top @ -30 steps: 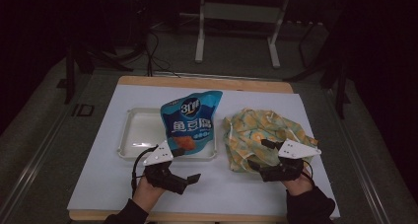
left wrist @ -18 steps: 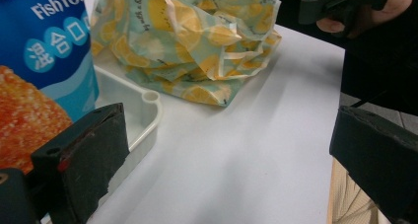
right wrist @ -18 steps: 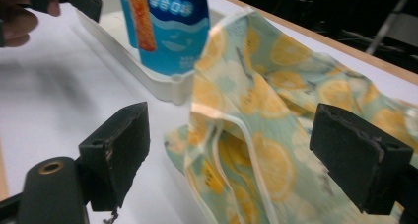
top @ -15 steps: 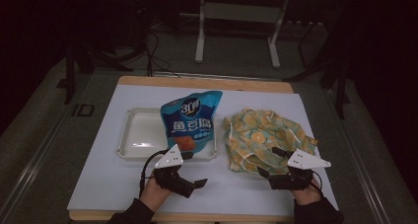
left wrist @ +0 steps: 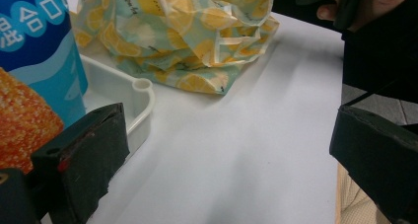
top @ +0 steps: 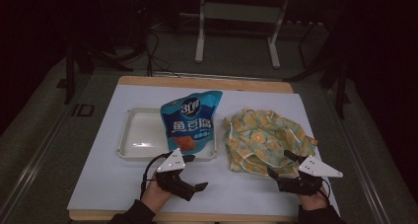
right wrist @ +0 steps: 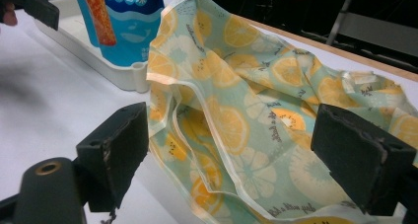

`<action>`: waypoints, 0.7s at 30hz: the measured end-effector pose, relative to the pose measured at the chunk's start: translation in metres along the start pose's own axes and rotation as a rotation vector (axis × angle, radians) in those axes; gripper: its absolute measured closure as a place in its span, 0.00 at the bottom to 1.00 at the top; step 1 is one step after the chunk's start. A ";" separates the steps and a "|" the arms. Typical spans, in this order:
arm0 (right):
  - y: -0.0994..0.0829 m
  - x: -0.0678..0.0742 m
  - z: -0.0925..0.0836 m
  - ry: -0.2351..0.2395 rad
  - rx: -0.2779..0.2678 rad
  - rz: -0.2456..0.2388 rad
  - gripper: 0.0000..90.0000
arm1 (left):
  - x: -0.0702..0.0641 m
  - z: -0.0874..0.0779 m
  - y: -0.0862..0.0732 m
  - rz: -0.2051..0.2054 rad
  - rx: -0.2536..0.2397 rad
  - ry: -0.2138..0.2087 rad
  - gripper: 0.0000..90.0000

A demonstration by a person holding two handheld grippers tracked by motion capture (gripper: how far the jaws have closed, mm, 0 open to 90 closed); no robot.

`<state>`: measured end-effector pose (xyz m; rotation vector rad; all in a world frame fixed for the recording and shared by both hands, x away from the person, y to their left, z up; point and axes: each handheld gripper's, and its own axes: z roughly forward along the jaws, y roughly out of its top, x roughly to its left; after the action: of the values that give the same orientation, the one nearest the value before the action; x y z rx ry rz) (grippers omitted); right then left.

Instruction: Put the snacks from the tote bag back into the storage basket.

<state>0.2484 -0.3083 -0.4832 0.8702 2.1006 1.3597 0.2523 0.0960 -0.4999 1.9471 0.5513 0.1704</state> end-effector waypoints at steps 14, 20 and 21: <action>-0.001 -0.001 -0.003 -0.045 -0.038 -0.002 0.16 | 0.003 -0.006 -0.004 -0.022 -0.028 0.035 0.02; -0.002 -0.002 -0.002 -0.042 -0.035 0.003 0.16 | 0.004 -0.007 -0.005 -0.020 -0.026 0.045 0.02; -0.002 -0.002 -0.002 -0.041 -0.037 0.004 0.16 | 0.004 -0.007 -0.005 -0.022 -0.027 0.046 0.02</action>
<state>0.2478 -0.3120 -0.4844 0.8802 2.0369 1.3673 0.2516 0.1051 -0.5023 1.9141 0.5971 0.2078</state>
